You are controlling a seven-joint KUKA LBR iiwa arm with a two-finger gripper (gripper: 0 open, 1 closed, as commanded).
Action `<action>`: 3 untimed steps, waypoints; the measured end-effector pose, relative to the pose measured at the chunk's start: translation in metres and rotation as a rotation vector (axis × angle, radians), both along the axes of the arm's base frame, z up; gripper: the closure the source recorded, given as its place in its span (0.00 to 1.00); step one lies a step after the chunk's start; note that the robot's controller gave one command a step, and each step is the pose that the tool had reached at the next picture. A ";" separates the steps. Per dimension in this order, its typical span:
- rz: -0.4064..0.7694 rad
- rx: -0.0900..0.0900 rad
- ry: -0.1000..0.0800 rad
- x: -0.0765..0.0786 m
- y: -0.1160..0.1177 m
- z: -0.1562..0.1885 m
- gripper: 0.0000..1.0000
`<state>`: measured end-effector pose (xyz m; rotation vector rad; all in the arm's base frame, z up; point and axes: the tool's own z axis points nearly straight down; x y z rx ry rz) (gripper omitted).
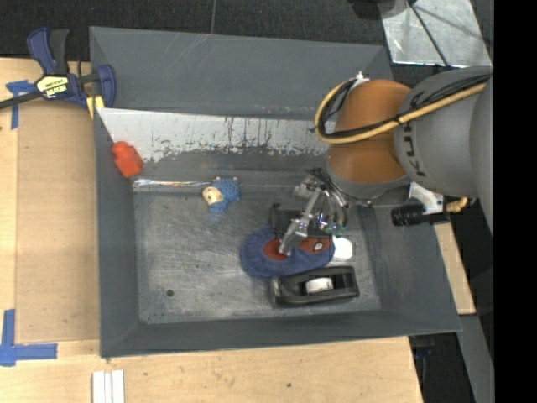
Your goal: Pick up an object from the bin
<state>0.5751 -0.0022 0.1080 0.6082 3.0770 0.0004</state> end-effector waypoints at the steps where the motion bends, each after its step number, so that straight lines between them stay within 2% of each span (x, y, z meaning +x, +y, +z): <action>1: -0.334 -0.003 0.000 -0.008 0.032 -0.031 0.00; 2: -0.657 0.015 -0.022 -0.046 0.014 -0.031 0.00; 3: -0.651 0.017 -0.019 -0.046 0.016 -0.029 1.00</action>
Offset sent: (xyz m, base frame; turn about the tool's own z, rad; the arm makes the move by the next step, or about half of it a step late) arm -0.0110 0.0360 -0.0380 0.3351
